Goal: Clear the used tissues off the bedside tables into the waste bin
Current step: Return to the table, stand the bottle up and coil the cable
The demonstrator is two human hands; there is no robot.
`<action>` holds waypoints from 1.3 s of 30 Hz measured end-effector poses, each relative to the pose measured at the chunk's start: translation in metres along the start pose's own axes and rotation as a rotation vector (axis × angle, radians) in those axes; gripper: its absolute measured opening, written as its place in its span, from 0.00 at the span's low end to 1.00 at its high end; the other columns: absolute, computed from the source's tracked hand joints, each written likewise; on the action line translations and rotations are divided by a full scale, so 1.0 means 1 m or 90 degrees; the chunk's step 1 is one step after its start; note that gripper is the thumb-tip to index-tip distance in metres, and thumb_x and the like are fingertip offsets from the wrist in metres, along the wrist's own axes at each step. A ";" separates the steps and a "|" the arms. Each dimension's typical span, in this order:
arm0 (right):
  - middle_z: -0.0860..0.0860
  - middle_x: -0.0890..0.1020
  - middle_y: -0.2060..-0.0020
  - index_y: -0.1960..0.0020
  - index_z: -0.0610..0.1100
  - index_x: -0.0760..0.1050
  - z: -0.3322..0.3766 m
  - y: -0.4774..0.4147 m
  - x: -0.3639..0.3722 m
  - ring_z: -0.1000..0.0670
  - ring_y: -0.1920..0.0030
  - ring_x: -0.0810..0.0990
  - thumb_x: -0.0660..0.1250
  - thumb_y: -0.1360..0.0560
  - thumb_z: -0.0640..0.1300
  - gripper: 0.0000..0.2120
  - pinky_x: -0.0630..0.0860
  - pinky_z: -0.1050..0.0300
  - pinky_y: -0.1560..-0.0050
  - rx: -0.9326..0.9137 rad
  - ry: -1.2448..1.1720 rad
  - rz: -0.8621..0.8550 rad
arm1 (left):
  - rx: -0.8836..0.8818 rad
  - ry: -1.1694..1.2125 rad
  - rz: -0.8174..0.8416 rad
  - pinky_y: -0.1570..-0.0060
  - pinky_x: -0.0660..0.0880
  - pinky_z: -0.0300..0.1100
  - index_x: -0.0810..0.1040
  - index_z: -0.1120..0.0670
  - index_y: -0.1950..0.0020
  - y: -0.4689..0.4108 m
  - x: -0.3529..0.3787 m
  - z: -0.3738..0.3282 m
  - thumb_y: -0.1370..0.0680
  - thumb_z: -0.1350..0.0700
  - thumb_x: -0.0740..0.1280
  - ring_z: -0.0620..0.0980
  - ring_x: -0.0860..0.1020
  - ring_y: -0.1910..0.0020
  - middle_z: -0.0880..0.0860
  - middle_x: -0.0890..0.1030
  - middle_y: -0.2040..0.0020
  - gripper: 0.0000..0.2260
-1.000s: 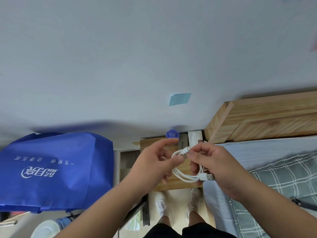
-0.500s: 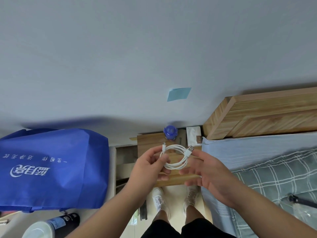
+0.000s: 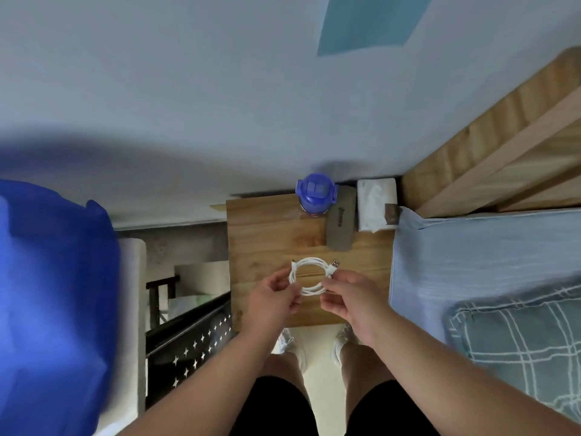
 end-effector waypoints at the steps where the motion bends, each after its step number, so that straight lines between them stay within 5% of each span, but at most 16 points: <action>1: 0.43 0.86 0.59 0.41 0.38 0.82 -0.004 -0.019 0.003 0.47 0.60 0.85 0.76 0.24 0.34 0.12 0.86 0.52 0.55 0.008 -0.006 0.001 | -0.002 0.001 -0.016 0.68 0.82 0.32 0.82 0.58 0.35 -0.021 0.001 0.010 0.20 0.66 0.73 0.41 0.83 0.70 0.54 0.86 0.59 0.14; 7: 0.42 0.86 0.49 0.36 0.40 0.81 -0.008 -0.090 0.022 0.48 0.54 0.84 0.72 0.21 0.35 0.14 0.85 0.52 0.48 -0.031 -0.071 0.033 | 0.068 0.008 -0.068 0.55 0.82 0.46 0.84 0.60 0.39 -0.116 0.012 0.030 0.19 0.65 0.72 0.54 0.82 0.61 0.59 0.84 0.55 0.09; 13: 0.43 0.87 0.52 0.43 0.42 0.79 -0.011 -0.106 0.030 0.43 0.48 0.85 0.70 0.20 0.34 0.08 0.85 0.55 0.51 -0.063 -0.132 0.012 | 0.136 -0.029 -0.121 0.51 0.86 0.49 0.87 0.57 0.39 -0.154 0.018 0.021 0.20 0.63 0.73 0.53 0.88 0.55 0.58 0.89 0.48 0.10; 16: 0.41 0.88 0.44 0.37 0.42 0.80 -0.008 -0.103 0.035 0.40 0.40 0.85 0.69 0.19 0.35 0.12 0.83 0.44 0.41 -0.074 -0.137 0.037 | 0.145 -0.083 -0.141 0.45 0.85 0.57 0.88 0.52 0.42 -0.155 0.018 0.017 0.21 0.61 0.72 0.60 0.88 0.49 0.56 0.89 0.49 0.10; 20: 0.52 0.90 0.50 0.42 0.49 0.82 -0.005 -0.094 0.046 0.54 0.47 0.87 0.68 0.20 0.33 0.13 0.81 0.53 0.42 -0.182 -0.083 0.058 | 0.122 0.030 -0.143 0.67 0.82 0.42 0.87 0.51 0.48 -0.155 0.016 0.016 0.21 0.62 0.73 0.51 0.85 0.62 0.51 0.88 0.60 0.07; 22: 0.53 0.89 0.47 0.41 0.50 0.82 -0.001 -0.090 0.049 0.55 0.45 0.86 0.66 0.21 0.31 0.18 0.80 0.56 0.39 -0.242 -0.041 0.041 | 0.121 0.057 -0.130 0.69 0.82 0.40 0.85 0.52 0.49 -0.154 0.021 0.014 0.21 0.62 0.73 0.49 0.86 0.64 0.53 0.88 0.60 0.06; 27: 0.55 0.89 0.45 0.37 0.48 0.83 -0.010 -0.084 0.051 0.55 0.42 0.85 0.64 0.25 0.29 0.23 0.79 0.54 0.36 -0.283 0.038 -0.030 | 0.090 0.016 -0.153 0.58 0.87 0.61 0.78 0.54 0.53 -0.159 0.038 0.025 0.22 0.63 0.76 0.56 0.85 0.64 0.55 0.85 0.63 0.08; 29: 0.53 0.89 0.46 0.39 0.47 0.84 -0.018 -0.085 0.051 0.53 0.41 0.85 0.65 0.25 0.31 0.20 0.78 0.49 0.35 -0.247 0.033 -0.043 | 0.086 0.003 -0.161 0.60 0.86 0.63 0.75 0.51 0.54 -0.163 0.037 0.024 0.23 0.62 0.77 0.56 0.85 0.67 0.49 0.84 0.71 0.11; 32: 0.46 0.85 0.36 0.30 0.45 0.79 -0.021 -0.088 0.052 0.48 0.32 0.81 0.66 0.23 0.34 0.23 0.74 0.42 0.28 -0.186 0.046 -0.029 | 0.079 0.003 -0.156 0.60 0.87 0.62 0.73 0.49 0.53 -0.166 0.034 0.021 0.25 0.60 0.79 0.56 0.86 0.67 0.49 0.83 0.73 0.15; 36: 0.29 0.81 0.43 0.39 0.27 0.74 -0.014 -0.082 0.040 0.33 0.49 0.82 0.66 0.23 0.34 0.16 0.71 0.29 0.35 -0.167 0.112 -0.072 | 0.058 -0.027 -0.102 0.58 0.84 0.66 0.74 0.50 0.50 -0.150 0.026 0.014 0.24 0.57 0.79 0.56 0.84 0.65 0.48 0.85 0.70 0.14; 39: 0.39 0.84 0.56 0.41 0.31 0.80 -0.013 -0.059 0.015 0.42 0.56 0.81 0.67 0.21 0.35 0.11 0.81 0.38 0.43 -0.116 0.156 -0.069 | 0.039 -0.023 -0.067 0.67 0.85 0.51 0.77 0.53 0.45 -0.120 0.013 0.006 0.21 0.57 0.77 0.55 0.84 0.66 0.58 0.86 0.55 0.10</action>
Point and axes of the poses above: each hand's wrist, its own y-axis away from the middle knuckle, its own x-axis out of the palm, z = x × y, the point moved 2 cm from there along -y, towards the middle knuckle
